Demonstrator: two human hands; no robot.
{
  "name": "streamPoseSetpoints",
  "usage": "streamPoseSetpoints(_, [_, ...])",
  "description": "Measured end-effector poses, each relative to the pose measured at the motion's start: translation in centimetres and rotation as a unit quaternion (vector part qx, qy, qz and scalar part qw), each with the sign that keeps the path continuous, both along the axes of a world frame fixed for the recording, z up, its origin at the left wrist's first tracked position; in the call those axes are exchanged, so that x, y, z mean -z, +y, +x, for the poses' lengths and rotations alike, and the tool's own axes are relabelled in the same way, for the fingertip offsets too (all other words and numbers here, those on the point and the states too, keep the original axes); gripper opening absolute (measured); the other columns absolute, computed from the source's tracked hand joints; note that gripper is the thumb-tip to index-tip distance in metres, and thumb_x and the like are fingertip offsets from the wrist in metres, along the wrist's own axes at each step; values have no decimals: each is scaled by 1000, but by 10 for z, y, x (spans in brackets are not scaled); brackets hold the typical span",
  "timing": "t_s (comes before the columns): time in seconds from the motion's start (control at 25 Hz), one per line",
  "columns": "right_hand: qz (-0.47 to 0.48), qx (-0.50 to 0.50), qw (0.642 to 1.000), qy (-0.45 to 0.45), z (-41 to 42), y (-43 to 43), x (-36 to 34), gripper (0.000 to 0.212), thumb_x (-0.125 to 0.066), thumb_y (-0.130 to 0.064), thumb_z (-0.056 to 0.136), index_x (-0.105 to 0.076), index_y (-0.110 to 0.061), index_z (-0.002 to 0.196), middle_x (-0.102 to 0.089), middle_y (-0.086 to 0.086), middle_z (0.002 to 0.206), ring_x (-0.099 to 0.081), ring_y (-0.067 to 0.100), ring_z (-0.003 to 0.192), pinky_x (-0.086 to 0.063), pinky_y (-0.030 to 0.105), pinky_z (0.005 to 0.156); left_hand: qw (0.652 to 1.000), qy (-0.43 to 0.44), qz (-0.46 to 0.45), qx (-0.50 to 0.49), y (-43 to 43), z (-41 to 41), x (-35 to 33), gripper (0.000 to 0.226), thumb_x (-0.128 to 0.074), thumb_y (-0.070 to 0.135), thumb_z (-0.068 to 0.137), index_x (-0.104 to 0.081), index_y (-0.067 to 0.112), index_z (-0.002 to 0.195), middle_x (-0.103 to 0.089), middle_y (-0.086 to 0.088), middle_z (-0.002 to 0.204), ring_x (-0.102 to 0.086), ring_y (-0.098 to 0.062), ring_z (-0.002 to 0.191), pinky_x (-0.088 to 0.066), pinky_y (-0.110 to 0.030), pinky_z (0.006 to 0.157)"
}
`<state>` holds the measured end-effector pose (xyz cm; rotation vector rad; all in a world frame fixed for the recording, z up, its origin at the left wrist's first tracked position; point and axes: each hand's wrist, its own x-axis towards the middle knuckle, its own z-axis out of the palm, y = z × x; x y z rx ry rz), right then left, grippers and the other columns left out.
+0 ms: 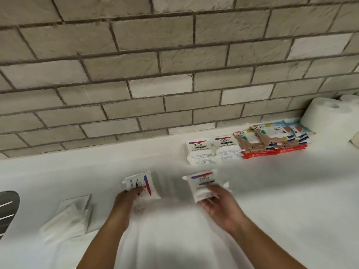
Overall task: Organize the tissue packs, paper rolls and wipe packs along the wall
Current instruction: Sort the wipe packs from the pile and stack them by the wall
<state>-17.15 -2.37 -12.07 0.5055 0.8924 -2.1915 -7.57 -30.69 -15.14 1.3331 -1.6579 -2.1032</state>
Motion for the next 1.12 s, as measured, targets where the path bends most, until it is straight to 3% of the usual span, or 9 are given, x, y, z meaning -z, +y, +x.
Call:
streamPoseSetpoints(0.16, [37,52,997,46,-75,7,-30,18,-61,-2,92,-65,-7,109,-67,18,103,-66,29,90,-63,37,68,989,77,115,-52,39,-30,-16,9,-70,11,83,-72,14,91,-69,-7,80,-63,-26,76,-51,-36,70])
streamPoseSetpoints(0.32, [78,65,992,74,-144,12,-46,24,-69,-7,89,-66,-10,112,-69,12,99,-67,24,90,-63,29,63,972,138,185,-37,68,-69,-35,13,-70,14,85,-70,18,98,-70,-4,84,-63,-19,78,-48,-30,67])
streamPoseSetpoints(0.4, [132,57,985,90,-173,17,-40,42,-76,-8,86,-63,-8,126,-72,15,102,-68,23,88,-62,30,65,965,155,209,-40,82,-92,-42,20,-73,12,84,-70,18,103,-71,-4,87,-64,-17,79,-48,-28,66])
streamPoseSetpoints(0.52, [242,72,962,105,-200,26,-14,79,-85,-5,79,-46,-8,147,-72,26,105,-68,25,84,-63,34,68,965,154,209,-37,98,-122,-45,27,-76,14,85,-69,17,110,-73,-6,96,-66,-15,78,-55,-23,58])
streamPoseSetpoints(0.68, [310,77,939,125,-206,30,-3,64,-87,-9,79,-57,2,134,-72,21,93,-68,23,75,-62,28,54,961,158,222,-40,118,-159,-48,30,-76,12,85,-69,11,114,-74,-9,98,-69,-17,80,-61,-24,61])
streamPoseSetpoints(0.76, [312,89,937,132,-205,29,-2,67,-85,-10,81,-54,-4,139,-73,21,94,-68,23,74,-64,33,62,959,158,230,-50,126,-177,-53,26,-75,11,85,-68,11,110,-73,-7,87,-68,-17,76,-61,-27,66])
streamPoseSetpoints(0.84, [332,90,928,143,-200,27,-2,64,-84,-10,83,-53,-9,139,-75,23,99,-70,24,74,-65,37,67,955,167,239,-55,131,-194,-56,28,-76,12,85,-67,10,111,-72,-7,89,-68,-18,79,-59,-29,72])
streamPoseSetpoints(0.96, [357,87,918,152,-195,28,-2,35,-81,-9,85,-61,-8,113,-71,28,108,-69,25,75,-64,32,57,958,150,244,-19,136,-213,-53,32,-77,18,86,-65,8,115,-70,-11,93,-67,-22,81,-59,-33,77])
streamPoseSetpoints(1.12, [367,121,905,178,-188,28,2,61,-78,-1,85,-44,-15,134,-61,18,115,-71,31,88,-63,34,60,988,70,131,-40,144,-221,-38,52,-77,5,78,-49,0,122,-65,-22,115,-73,-34,93,-62,-31,63])
